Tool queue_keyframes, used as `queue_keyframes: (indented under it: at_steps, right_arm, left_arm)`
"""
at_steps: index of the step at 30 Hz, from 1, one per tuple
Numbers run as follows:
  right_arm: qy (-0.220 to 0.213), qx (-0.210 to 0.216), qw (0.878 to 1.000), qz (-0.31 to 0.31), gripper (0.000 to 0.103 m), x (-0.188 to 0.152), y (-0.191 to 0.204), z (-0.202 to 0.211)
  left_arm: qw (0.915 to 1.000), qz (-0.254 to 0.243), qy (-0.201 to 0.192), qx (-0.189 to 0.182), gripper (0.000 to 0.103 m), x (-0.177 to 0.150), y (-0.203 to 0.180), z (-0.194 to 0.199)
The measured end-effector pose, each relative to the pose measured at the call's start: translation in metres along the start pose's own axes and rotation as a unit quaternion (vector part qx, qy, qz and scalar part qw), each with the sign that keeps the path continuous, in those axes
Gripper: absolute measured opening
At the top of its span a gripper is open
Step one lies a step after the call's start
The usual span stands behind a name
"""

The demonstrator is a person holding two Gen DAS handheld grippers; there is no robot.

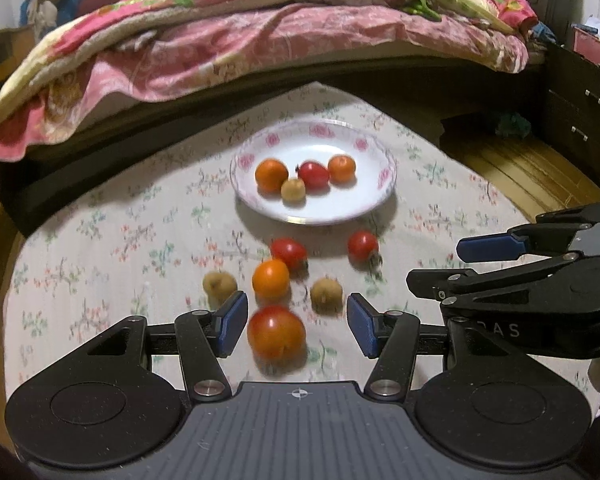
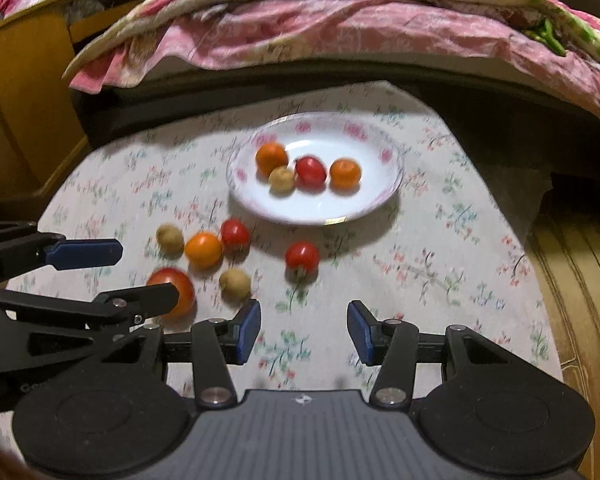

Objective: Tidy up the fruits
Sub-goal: 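Move the left tool back and grasp the large red tomato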

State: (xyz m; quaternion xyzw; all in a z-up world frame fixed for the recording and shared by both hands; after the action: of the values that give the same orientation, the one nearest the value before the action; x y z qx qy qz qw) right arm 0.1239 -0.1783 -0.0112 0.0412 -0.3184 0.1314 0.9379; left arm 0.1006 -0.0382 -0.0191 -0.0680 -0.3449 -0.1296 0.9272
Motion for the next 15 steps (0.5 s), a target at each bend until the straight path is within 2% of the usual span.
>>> queue_keyframes:
  at_steps: [4,9,15]
  right_arm:
    - [0.024,0.006,1.000,0.017,0.050,-0.010,0.008,-0.005]
    - [0.032,0.000,0.999,0.016,0.050,-0.009,0.005,-0.013]
    - [0.039,0.003,0.999,0.021,0.050,-0.005,0.006,-0.022]
  left_arm:
    - [0.9998,-0.002,0.018,0.001,0.064,-0.015,0.003,-0.003]
    - [0.9993,0.006,0.032,-0.020,0.066,-0.020,0.005,-0.017]
    - [0.9990,0.022,0.038,-0.008,0.069,-0.020,0.015,-0.029]
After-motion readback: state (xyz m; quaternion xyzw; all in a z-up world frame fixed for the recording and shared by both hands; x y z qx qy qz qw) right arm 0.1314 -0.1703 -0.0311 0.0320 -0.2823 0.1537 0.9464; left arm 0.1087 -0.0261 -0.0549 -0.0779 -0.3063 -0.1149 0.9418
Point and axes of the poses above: each gripper's, at about its wrist camera, not at the fingertips, and z roughly against the way its jaws point, y to its left, x to its top, the point moved 3 cm from there along -z, roughly the way its jaws point, and after that the axes turned 5 degrees about z, right-handed, at the moved point
